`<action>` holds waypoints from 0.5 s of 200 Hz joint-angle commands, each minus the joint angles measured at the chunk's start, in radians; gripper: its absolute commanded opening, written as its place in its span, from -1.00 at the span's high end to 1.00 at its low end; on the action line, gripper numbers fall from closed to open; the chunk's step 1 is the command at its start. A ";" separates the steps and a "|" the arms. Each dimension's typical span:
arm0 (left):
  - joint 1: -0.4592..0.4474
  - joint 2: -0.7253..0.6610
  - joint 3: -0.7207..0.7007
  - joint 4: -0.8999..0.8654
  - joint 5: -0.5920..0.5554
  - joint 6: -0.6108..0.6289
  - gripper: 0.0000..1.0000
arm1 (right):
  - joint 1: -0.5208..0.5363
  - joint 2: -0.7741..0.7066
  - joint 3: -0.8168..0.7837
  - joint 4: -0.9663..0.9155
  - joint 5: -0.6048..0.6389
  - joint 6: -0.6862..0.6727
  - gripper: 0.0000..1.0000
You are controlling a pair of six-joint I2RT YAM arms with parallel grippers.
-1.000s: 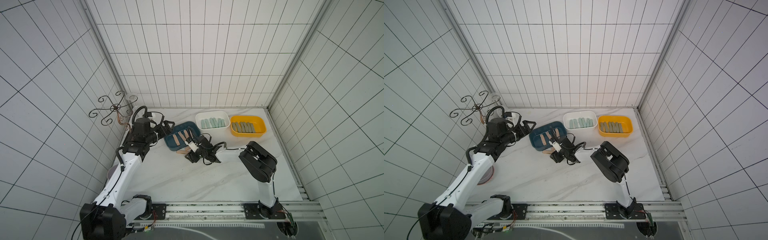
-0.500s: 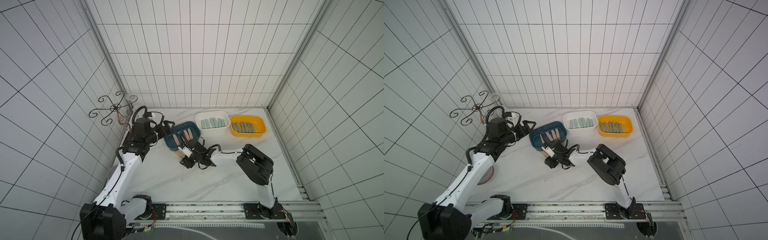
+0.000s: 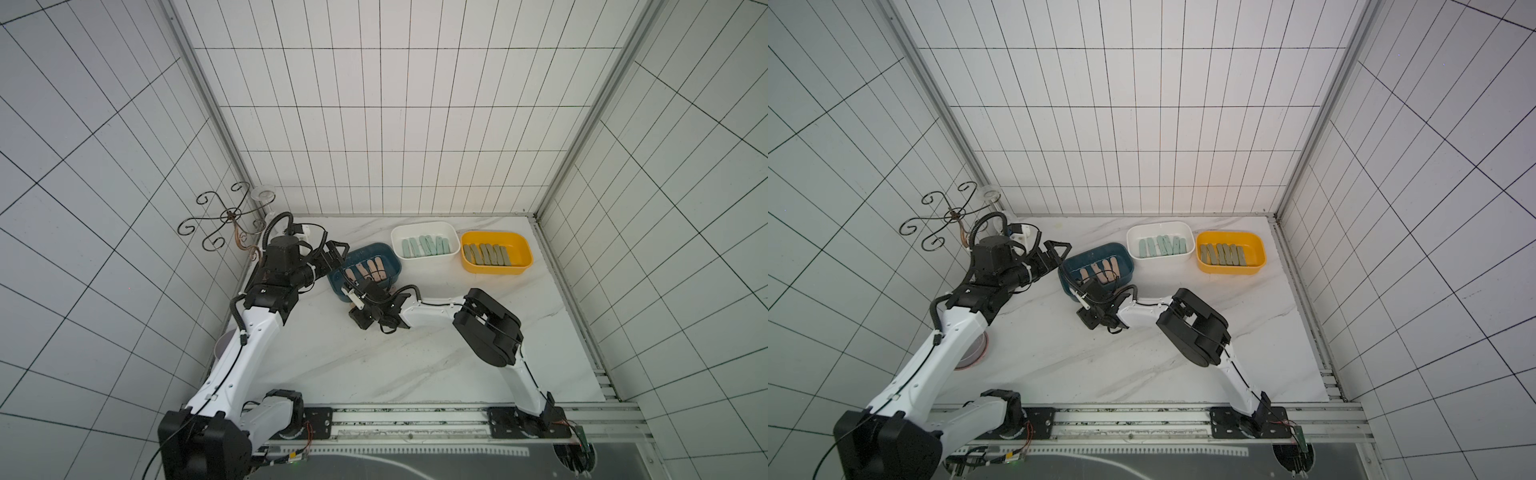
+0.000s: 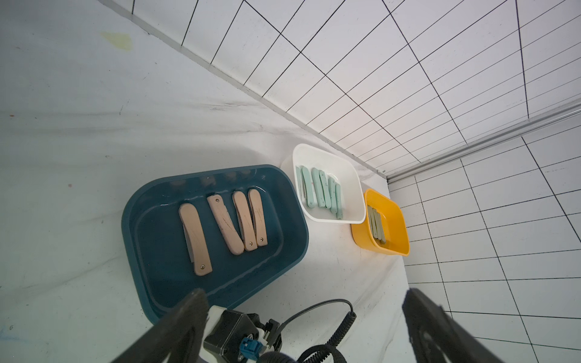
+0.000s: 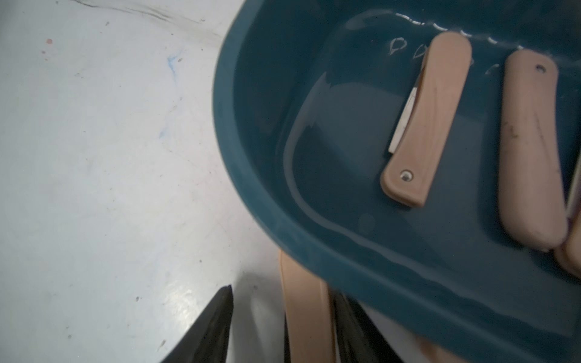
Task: Place the fruit knives into the storage box by color
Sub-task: Pick up the fruit knife from the center of the board.
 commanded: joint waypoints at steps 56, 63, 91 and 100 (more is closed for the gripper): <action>0.000 -0.010 0.001 0.021 -0.009 -0.009 -0.95 | 0.015 0.033 0.014 -0.143 0.054 0.014 0.39; 0.000 -0.011 0.001 0.022 -0.008 -0.009 -0.95 | 0.016 0.025 0.005 -0.139 0.058 0.019 0.41; 0.000 -0.011 0.000 0.022 -0.008 -0.010 -0.95 | 0.015 -0.015 -0.035 -0.112 0.062 0.039 0.47; -0.001 -0.012 -0.001 0.022 -0.008 -0.009 -0.94 | 0.015 -0.027 -0.047 -0.106 0.061 0.045 0.48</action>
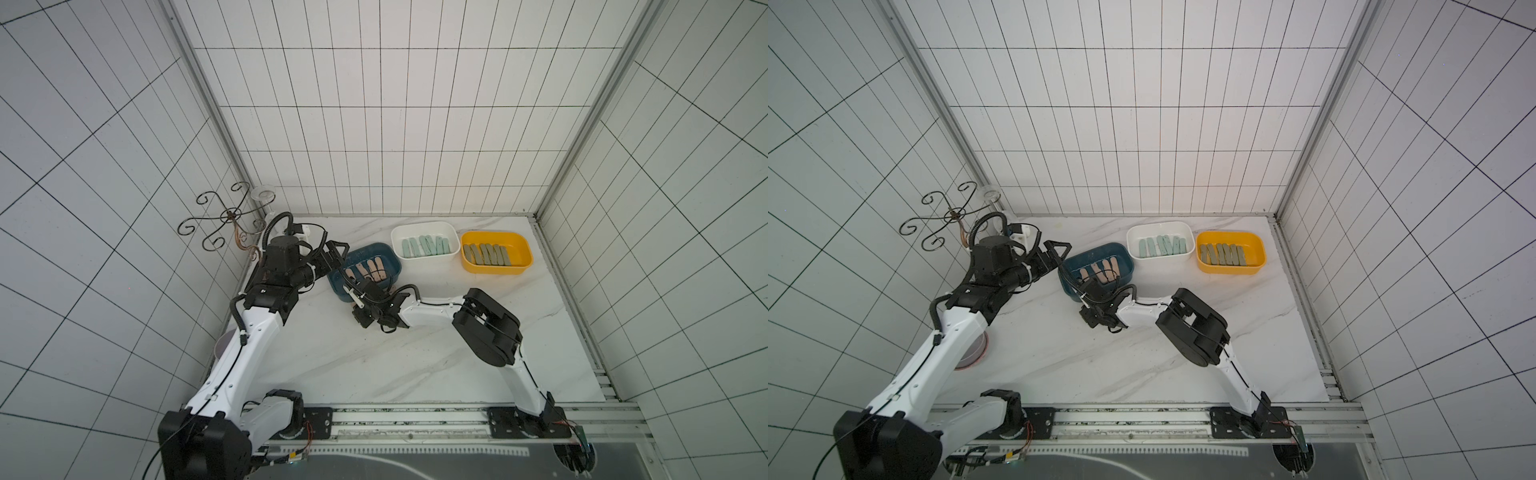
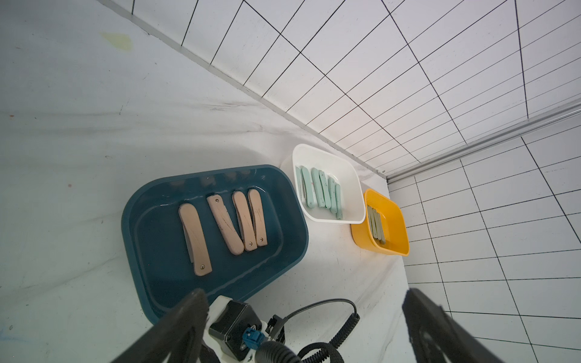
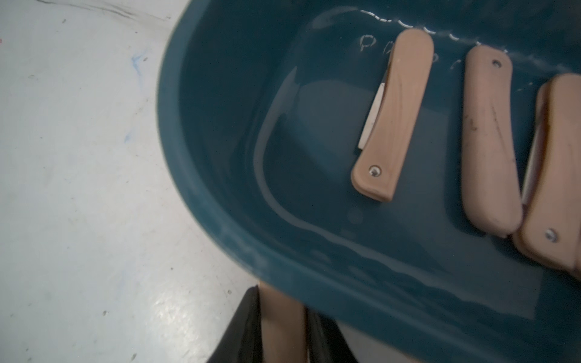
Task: Place the fruit knives into the storage box by color
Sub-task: Pick up the fruit knife from the center of the board.
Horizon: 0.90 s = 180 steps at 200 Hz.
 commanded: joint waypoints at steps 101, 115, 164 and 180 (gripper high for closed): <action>-0.001 -0.020 -0.012 0.023 -0.010 -0.015 -0.95 | 0.012 -0.208 -0.252 0.002 0.016 0.104 0.52; -0.002 -0.020 -0.013 0.023 -0.010 -0.014 -0.95 | 0.009 -0.230 -0.270 0.007 0.014 0.113 0.53; -0.002 -0.021 -0.013 0.022 -0.012 -0.015 -0.94 | 0.003 -0.331 -0.323 0.023 0.005 0.136 0.55; -0.003 -0.022 -0.013 0.021 -0.014 -0.014 -0.95 | -0.002 -0.364 -0.328 0.021 -0.001 0.141 0.55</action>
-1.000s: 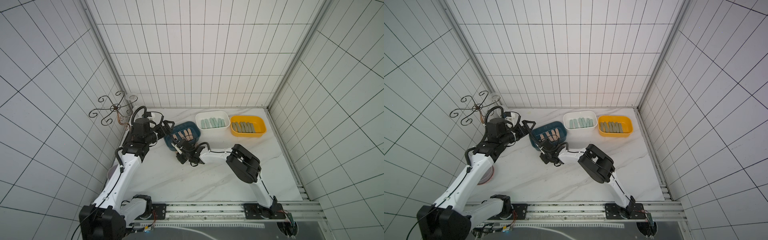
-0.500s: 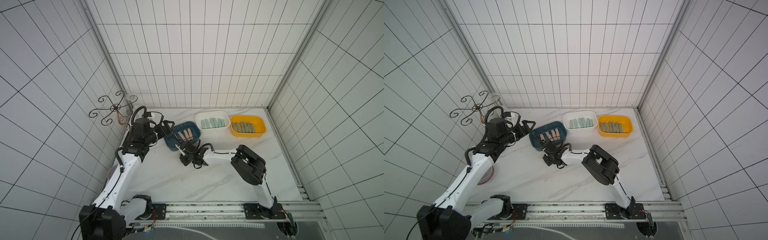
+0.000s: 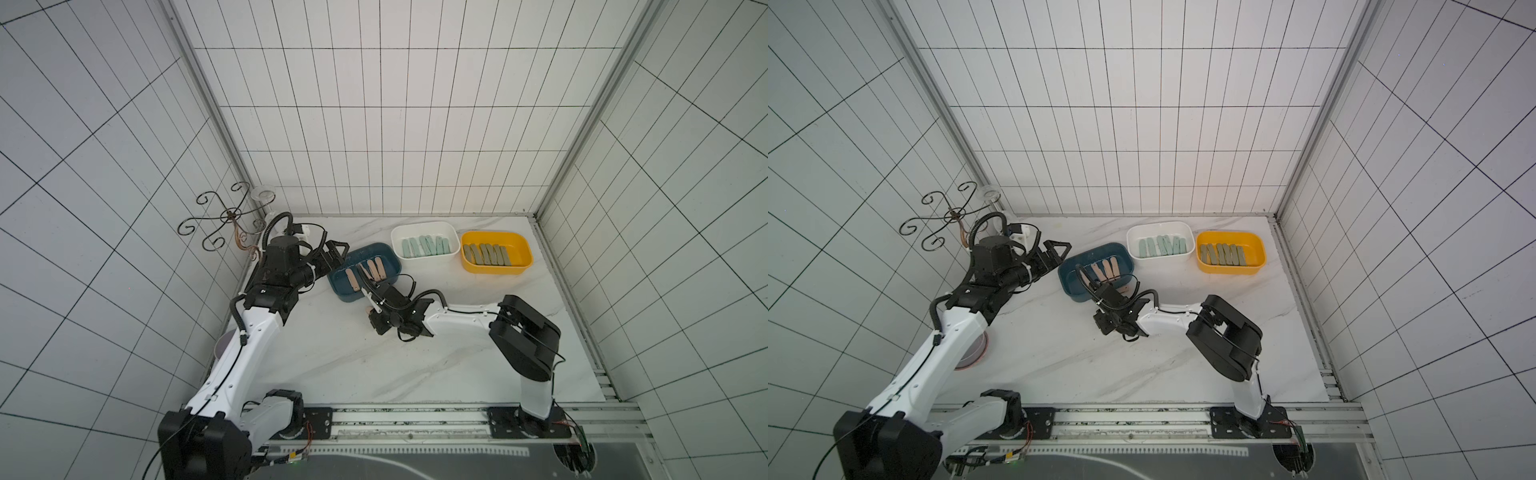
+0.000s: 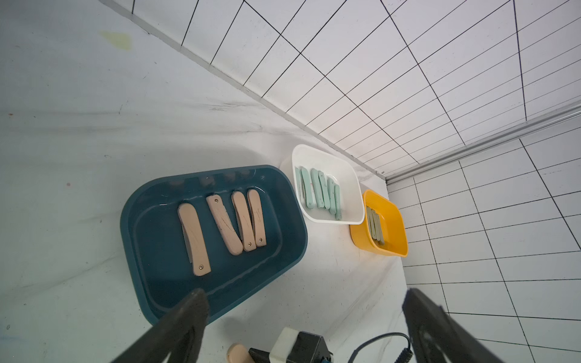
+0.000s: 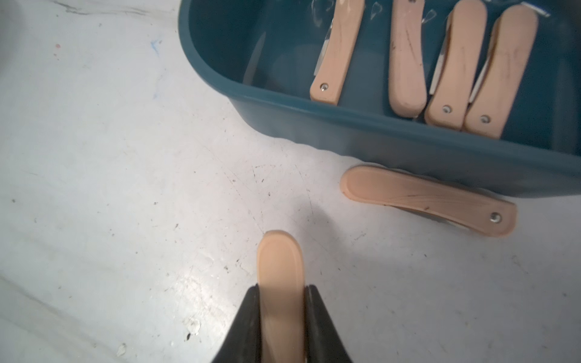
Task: Place the fruit knives into the storage box by color
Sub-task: Pick up the fruit knife from the center of the board, then place the fruit knife in the storage box.
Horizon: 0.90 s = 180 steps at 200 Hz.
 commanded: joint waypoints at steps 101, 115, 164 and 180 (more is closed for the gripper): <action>0.093 0.008 -0.006 0.023 -0.002 0.022 -0.95 | -0.123 -0.118 0.168 -0.019 -0.113 0.041 0.55; 0.102 0.019 0.002 0.025 0.000 0.025 -0.95 | -0.138 -0.080 0.234 -0.026 -0.130 0.046 0.55; 0.113 0.050 0.018 0.035 -0.004 0.033 -0.95 | -0.171 0.085 0.459 -0.030 -0.186 0.072 0.54; 0.115 0.058 0.022 0.040 -0.006 0.033 -0.95 | -0.174 0.141 0.524 -0.029 -0.197 0.079 0.54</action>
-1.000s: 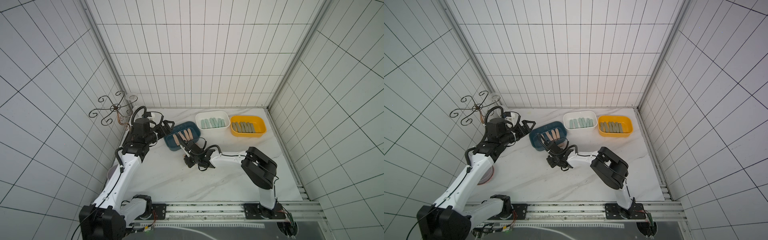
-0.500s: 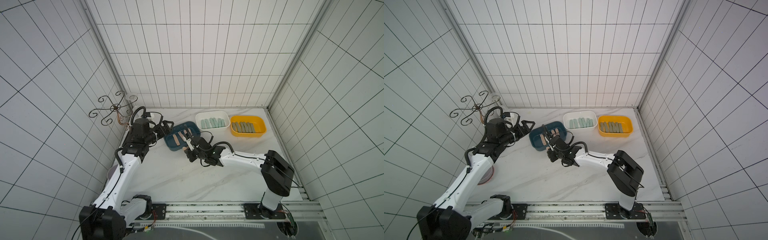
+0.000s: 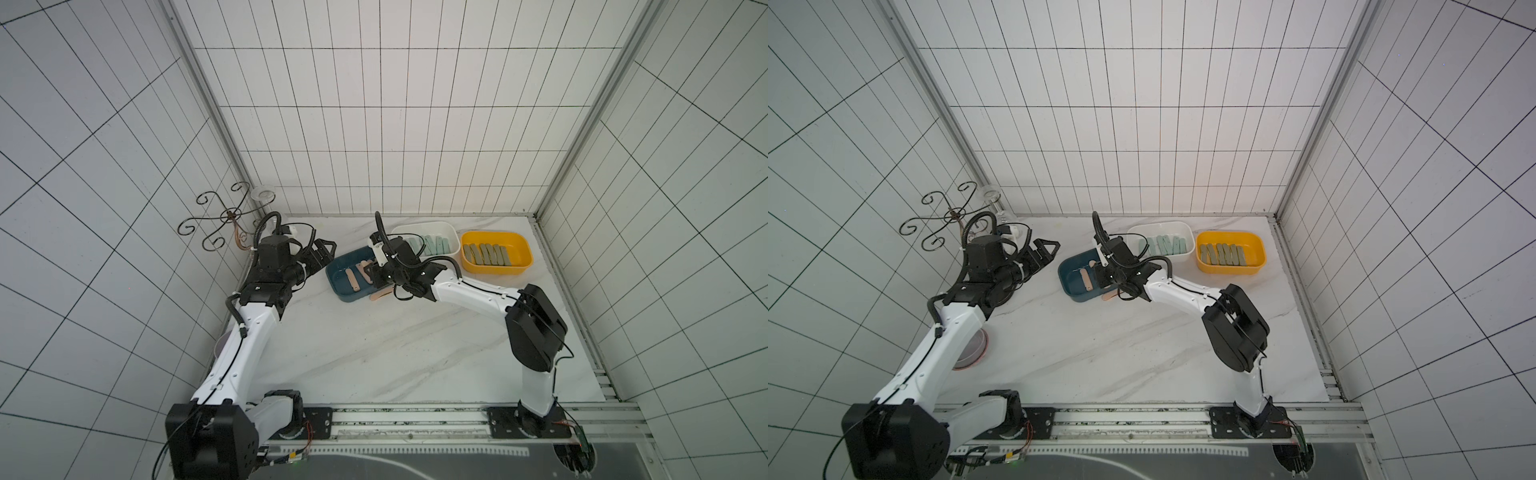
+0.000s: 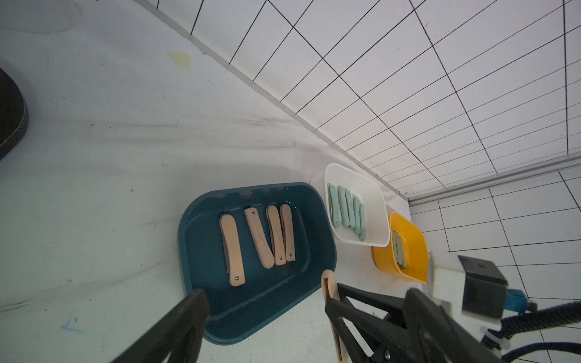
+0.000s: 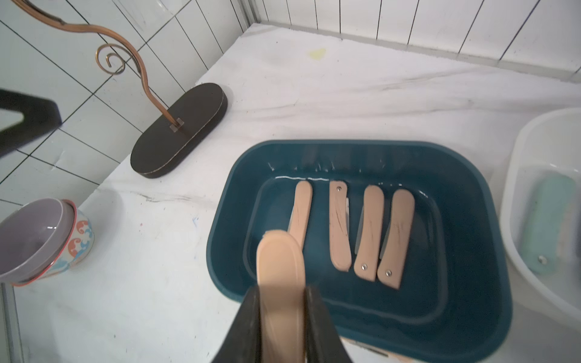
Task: Place the fruit knives into the storage box by color
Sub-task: Place the fruit knife in the storage box.
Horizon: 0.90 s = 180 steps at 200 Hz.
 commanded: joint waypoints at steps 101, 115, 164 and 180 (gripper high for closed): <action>0.015 0.060 0.063 0.057 0.001 0.017 -0.94 | -0.009 0.374 0.480 0.029 -0.092 0.133 0.53; 0.018 0.064 0.062 0.059 0.004 0.017 -0.95 | -0.010 0.394 0.492 0.031 -0.092 0.138 0.53; 0.020 0.072 0.062 0.064 0.011 0.017 -0.95 | -0.009 0.453 0.510 0.060 -0.096 0.160 0.52; 0.020 0.071 0.061 0.064 0.014 0.017 -0.94 | -0.009 0.473 0.524 0.062 -0.107 0.167 0.52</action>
